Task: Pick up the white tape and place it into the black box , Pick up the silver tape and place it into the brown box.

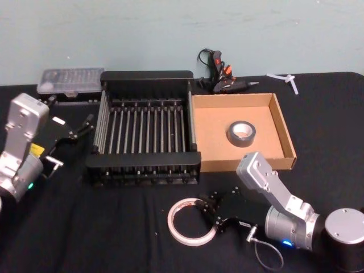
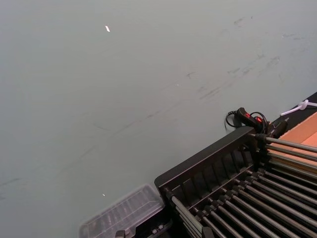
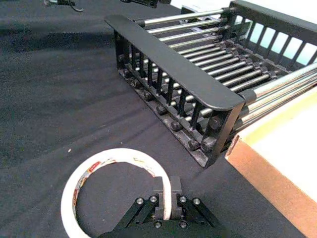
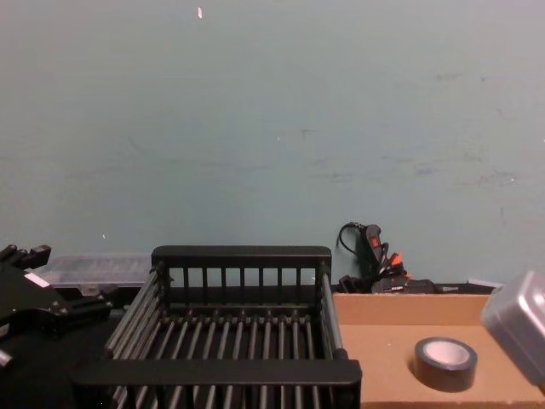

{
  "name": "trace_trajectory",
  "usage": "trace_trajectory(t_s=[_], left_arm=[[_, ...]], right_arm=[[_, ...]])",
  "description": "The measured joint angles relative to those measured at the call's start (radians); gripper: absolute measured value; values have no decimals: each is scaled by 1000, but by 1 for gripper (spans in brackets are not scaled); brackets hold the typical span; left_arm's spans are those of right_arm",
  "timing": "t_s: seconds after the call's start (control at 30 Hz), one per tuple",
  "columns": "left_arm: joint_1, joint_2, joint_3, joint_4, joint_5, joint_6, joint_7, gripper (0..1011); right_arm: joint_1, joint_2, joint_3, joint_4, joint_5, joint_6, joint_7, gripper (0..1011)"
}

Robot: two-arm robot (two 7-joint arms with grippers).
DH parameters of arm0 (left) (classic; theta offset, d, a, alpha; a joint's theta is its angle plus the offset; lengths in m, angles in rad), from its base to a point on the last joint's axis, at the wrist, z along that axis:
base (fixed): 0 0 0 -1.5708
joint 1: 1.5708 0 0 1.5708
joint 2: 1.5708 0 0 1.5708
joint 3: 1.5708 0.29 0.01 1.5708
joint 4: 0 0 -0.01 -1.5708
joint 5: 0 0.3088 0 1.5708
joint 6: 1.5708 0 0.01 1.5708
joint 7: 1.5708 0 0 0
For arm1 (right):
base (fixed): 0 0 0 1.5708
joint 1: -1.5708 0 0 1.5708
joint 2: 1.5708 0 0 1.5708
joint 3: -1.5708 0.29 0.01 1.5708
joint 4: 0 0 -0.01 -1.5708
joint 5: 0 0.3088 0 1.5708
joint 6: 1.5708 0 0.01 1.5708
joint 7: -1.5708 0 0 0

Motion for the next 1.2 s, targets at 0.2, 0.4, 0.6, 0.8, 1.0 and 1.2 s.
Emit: trace_trajectory(t_s=[0.2, 0.4, 0.6, 0.8, 1.0, 1.2], left_arm=[[0, 0, 0, 0, 0, 0, 0, 1001], [0, 0, 0, 0, 0, 0, 0, 1001], [0, 0, 0, 0, 0, 0, 0, 1001], [0, 0, 0, 0, 0, 0, 0, 1001], [0, 0, 0, 0, 0, 0, 0, 1001], [0, 0, 0, 0, 0, 0, 0, 1001]], right_arm=[[1, 10, 5, -11, 21, 1, 21, 83], [-2, 30, 12, -39, 44, -2, 40, 83], [-8, 61, 18, -83, 68, -19, 62, 83], [-23, 95, 29, -138, 94, -37, 73, 83], [-32, 117, 45, -185, 125, -47, 74, 83], [-26, 121, 53, -212, 138, -43, 57, 83]])
